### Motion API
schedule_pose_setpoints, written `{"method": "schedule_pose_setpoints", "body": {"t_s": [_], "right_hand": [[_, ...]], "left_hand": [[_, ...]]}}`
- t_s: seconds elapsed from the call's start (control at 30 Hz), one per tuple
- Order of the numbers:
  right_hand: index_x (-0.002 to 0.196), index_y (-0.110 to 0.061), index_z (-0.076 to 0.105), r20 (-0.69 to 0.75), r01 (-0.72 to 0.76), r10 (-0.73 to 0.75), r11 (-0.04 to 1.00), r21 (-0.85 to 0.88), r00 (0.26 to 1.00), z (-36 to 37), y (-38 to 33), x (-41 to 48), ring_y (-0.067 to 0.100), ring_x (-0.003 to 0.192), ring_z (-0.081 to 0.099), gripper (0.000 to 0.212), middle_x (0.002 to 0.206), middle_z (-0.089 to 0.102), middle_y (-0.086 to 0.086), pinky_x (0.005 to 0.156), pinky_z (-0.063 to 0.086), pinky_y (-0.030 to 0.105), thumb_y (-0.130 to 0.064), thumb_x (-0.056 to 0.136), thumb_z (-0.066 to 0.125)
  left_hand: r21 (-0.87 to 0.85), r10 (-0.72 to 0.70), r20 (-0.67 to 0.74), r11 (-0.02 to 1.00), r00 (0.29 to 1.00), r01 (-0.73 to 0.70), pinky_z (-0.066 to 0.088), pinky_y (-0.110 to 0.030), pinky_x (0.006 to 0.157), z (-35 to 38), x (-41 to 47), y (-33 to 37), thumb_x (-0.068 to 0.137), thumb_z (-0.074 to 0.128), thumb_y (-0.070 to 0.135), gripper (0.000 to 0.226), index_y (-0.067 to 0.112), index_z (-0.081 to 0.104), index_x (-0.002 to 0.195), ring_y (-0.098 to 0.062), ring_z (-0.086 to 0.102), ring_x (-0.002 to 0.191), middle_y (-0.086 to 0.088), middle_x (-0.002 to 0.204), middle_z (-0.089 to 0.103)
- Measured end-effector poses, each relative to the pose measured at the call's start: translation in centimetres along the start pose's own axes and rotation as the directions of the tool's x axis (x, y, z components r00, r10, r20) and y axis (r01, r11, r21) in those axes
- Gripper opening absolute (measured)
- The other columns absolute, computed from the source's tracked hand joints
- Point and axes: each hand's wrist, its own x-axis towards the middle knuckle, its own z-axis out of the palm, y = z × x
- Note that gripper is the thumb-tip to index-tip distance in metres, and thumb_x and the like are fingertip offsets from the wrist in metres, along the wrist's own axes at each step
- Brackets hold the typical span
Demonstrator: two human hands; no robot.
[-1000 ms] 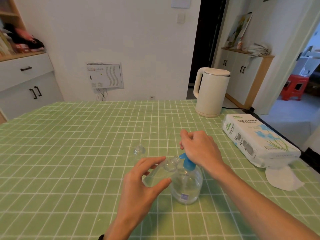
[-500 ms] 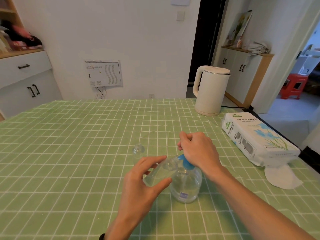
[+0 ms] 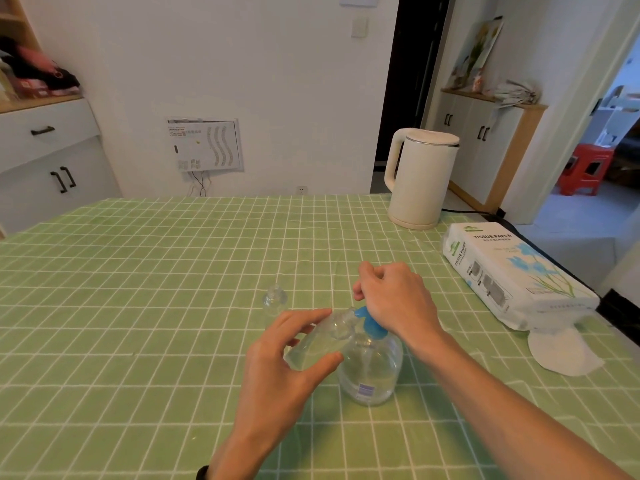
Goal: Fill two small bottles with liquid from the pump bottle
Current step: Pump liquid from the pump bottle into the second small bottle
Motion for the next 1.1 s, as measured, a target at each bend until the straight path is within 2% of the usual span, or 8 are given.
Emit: {"method": "schedule_pose_setpoints", "body": {"t_s": [0.2,0.4,0.5,0.6,0.67,0.77,0.93,1.1], "right_hand": [[0.080,-0.013,0.083,0.028,-0.033,0.028,0.984,0.178,0.999,0.4,0.3,0.1,0.020,0.085,0.079,0.052,0.080,0.083,-0.004,0.093,0.061,0.044,-0.039,0.106,0.047],[0.088,-0.013,0.085,0.239,-0.205,0.075,0.785,0.584,0.968,-0.6,0.1,-0.5,0.014,0.088,0.082,0.061,0.087,0.086,-0.001,0.092,0.056,0.035,-0.048,0.111,0.041],[0.085,-0.018,0.087,0.236,-0.152,0.018,0.813,0.562,0.972,-0.8,1.0,-1.5,0.009,0.092,0.080,0.066,0.093,0.086,-0.005,0.097,0.053,0.036,-0.057,0.110,0.040],[0.087,-0.023,0.087,0.241,-0.125,0.002,0.860,0.494,0.970,-0.4,2.2,-2.5,0.021,0.102,0.076,0.071,0.098,0.085,-0.001,0.103,0.053,0.044,-0.071,0.102,0.038],[0.088,-0.017,0.086,0.257,-0.126,-0.007,0.859,0.496,0.966,-0.1,2.6,-3.1,0.031,0.084,0.074,0.079,0.085,0.079,0.015,0.094,0.056,0.048,-0.079,0.091,0.037],[0.062,-0.015,0.073,0.207,-0.049,-0.075,0.843,0.536,0.976,0.8,2.9,-4.0,0.018,0.058,0.051,0.084,0.059,0.051,0.005,0.077,0.048,0.039,-0.084,0.088,0.033],[0.040,-0.029,0.048,0.007,0.030,-0.041,0.834,0.551,0.999,2.9,2.7,-4.6,0.005,0.046,0.039,0.066,0.044,0.047,-0.016,0.067,0.039,0.038,-0.069,0.089,0.029],[0.038,-0.029,0.044,-0.097,0.111,-0.071,0.850,0.516,0.993,3.4,2.9,-4.2,0.006,0.042,0.039,0.053,0.039,0.044,-0.017,0.061,0.030,0.035,-0.043,0.088,0.035]], "left_hand": [[-0.003,0.000,-0.008,1.000,1.000,0.000,0.047,-0.010,0.085,-0.1,-0.2,0.0,0.073,0.092,0.023,0.054,0.042,0.072,0.119,-0.009,0.067,0.108,0.022,0.115,0.073],[-0.034,-0.001,-0.014,0.999,1.000,0.000,0.050,-0.018,0.085,-0.4,0.0,0.2,0.072,0.093,0.021,0.051,0.038,0.073,0.116,-0.010,0.069,0.105,0.019,0.113,0.074],[-0.052,0.008,-0.028,0.999,1.000,-0.010,0.051,-0.018,0.085,-0.5,0.1,0.4,0.071,0.086,0.036,0.046,0.040,0.073,0.115,-0.009,0.069,0.103,0.020,0.113,0.073],[-0.059,0.018,-0.024,0.998,1.000,-0.020,0.049,-0.015,0.085,-0.2,0.2,0.5,0.071,0.083,0.042,0.046,0.041,0.072,0.115,-0.010,0.069,0.105,0.020,0.113,0.073],[-0.055,0.020,-0.017,0.998,1.000,-0.021,0.049,-0.013,0.084,0.0,0.2,0.4,0.071,0.086,0.035,0.047,0.040,0.072,0.116,-0.010,0.069,0.105,0.020,0.114,0.074],[-0.041,0.022,0.002,0.999,1.000,-0.022,0.049,-0.015,0.085,0.2,0.2,0.1,0.073,0.091,0.025,0.050,0.040,0.072,0.117,-0.012,0.068,0.107,0.018,0.115,0.074],[-0.046,0.023,-0.011,0.999,1.000,-0.024,0.047,-0.011,0.085,0.3,0.3,0.2,0.072,0.087,0.028,0.048,0.038,0.073,0.117,-0.011,0.069,0.107,0.017,0.114,0.074],[-0.031,0.021,0.001,0.999,1.000,-0.021,0.045,-0.009,0.086,0.1,0.5,0.0,0.073,0.086,0.026,0.047,0.039,0.072,0.116,-0.011,0.069,0.107,0.018,0.114,0.074]]}}
